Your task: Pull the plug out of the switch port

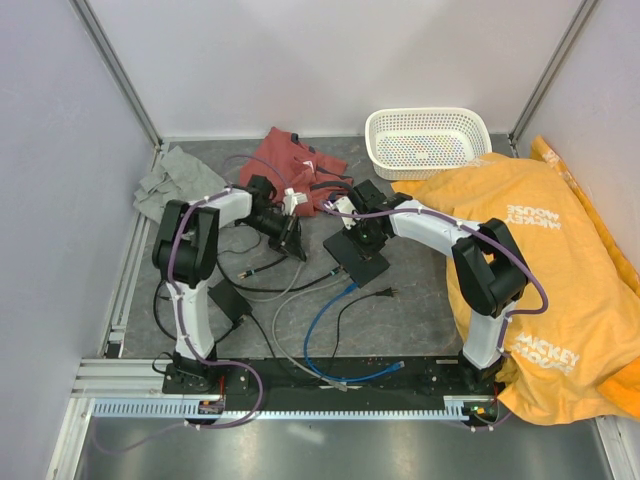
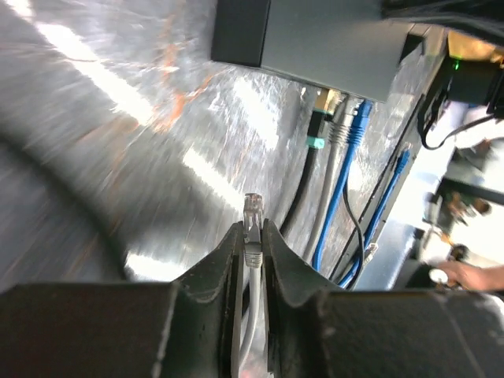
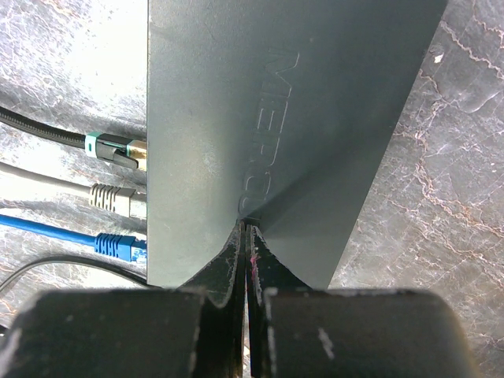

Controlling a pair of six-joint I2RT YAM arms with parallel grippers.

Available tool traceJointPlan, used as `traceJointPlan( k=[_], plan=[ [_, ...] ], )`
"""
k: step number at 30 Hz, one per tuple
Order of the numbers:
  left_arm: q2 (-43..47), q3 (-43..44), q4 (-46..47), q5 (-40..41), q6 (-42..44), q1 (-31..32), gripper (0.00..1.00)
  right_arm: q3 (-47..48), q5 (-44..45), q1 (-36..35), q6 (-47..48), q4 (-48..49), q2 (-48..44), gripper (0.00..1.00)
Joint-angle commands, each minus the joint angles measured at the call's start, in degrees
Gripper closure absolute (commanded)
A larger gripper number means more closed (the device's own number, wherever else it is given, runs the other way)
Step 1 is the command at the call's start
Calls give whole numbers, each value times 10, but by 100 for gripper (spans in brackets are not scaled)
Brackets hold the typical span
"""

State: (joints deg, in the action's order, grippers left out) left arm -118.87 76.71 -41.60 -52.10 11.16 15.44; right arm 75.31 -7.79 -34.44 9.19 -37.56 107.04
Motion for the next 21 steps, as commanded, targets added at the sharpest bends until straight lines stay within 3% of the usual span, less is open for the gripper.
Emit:
traceJointPlan(
  k=[1, 8, 12, 14, 18, 21],
  plan=[
    [107, 43, -51, 12, 59, -32, 98, 0, 12, 1, 0, 28, 27, 100],
    [192, 35, -140, 25, 155, -125, 98, 8, 11, 1, 0, 25, 33, 100],
    [216, 4, -210, 66, 225, -275, 98, 6, 8, 0, -1, 28, 33, 100],
    [231, 5, -226, 90, 256, -319, 98, 5, 6, 0, -2, 29, 36, 100],
    [266, -14, -226, 147, 294, -404, 98, 10, -2, 0, -7, 30, 48, 100],
    [285, -68, -187, 211, 296, -428, 98, 28, -7, -1, -12, 27, 64, 100]
  ],
)
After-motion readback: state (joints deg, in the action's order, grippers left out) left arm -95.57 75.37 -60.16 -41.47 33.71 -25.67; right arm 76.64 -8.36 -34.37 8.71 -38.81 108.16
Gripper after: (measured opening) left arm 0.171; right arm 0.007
